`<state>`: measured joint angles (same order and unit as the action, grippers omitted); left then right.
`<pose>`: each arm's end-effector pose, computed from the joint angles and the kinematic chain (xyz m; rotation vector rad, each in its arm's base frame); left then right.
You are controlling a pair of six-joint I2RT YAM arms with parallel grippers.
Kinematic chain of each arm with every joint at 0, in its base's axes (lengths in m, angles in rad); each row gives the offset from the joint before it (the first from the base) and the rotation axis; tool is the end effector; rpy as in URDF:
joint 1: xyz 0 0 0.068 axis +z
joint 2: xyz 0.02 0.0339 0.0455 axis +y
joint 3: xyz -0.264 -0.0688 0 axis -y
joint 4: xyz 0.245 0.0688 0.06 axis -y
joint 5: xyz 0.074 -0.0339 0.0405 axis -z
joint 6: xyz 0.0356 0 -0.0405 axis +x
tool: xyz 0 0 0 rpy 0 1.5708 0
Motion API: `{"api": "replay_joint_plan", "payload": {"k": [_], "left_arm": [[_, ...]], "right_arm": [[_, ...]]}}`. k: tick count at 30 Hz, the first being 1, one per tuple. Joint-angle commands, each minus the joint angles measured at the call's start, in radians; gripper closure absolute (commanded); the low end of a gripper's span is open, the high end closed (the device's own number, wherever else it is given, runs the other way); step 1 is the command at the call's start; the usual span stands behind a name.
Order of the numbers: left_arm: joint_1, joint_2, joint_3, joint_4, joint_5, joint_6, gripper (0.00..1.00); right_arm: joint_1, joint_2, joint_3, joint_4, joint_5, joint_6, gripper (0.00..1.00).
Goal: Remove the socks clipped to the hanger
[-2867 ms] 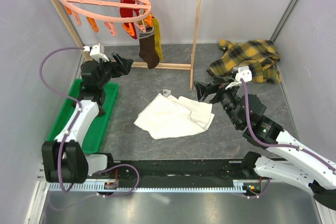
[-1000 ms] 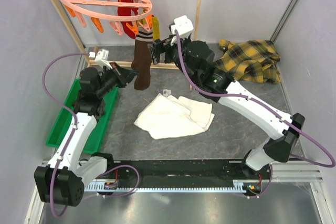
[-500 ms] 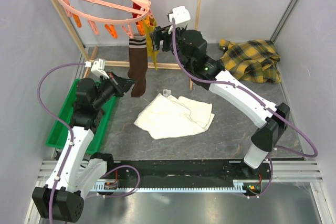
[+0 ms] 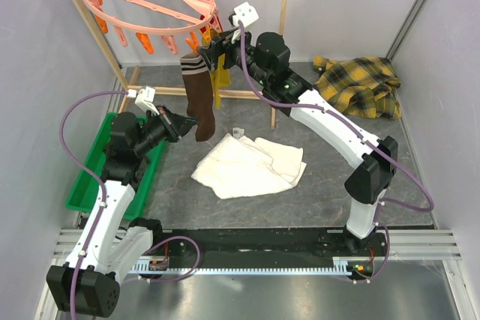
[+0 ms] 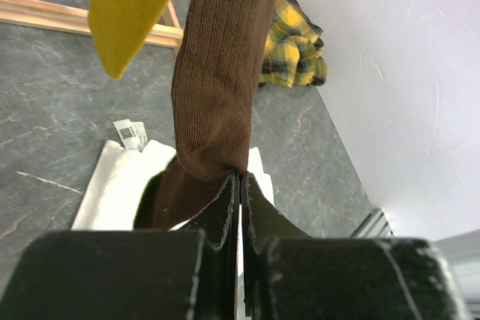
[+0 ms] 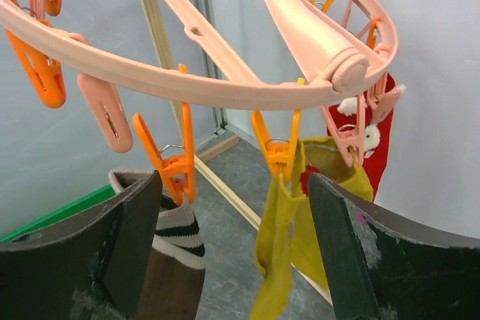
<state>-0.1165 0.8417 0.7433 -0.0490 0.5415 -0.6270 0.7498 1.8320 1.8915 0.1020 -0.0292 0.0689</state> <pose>0.1937 -0.0411 0.3307 -0.0366 1.8041 -1.0036 0.3193 0.2988 0.4606 -0.5061 1.3543 0.6960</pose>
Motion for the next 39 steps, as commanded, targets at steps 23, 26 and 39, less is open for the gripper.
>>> {"api": "replay_joint_plan", "payload": {"k": [23,26,39], "left_arm": [[0.001,0.011,0.028,0.038,0.084,-0.082,0.98],[0.001,0.011,0.022,0.043,0.08,-0.089,0.98],[0.001,0.008,0.021,0.038,0.072,-0.106,0.98]], "right_arm": [[-0.003,0.164,0.248,0.031,-0.107,0.049,0.41],[-0.003,0.164,0.251,0.031,-0.068,0.06,0.54],[-0.003,0.161,0.259,0.022,-0.089,0.097,1.0]]}}
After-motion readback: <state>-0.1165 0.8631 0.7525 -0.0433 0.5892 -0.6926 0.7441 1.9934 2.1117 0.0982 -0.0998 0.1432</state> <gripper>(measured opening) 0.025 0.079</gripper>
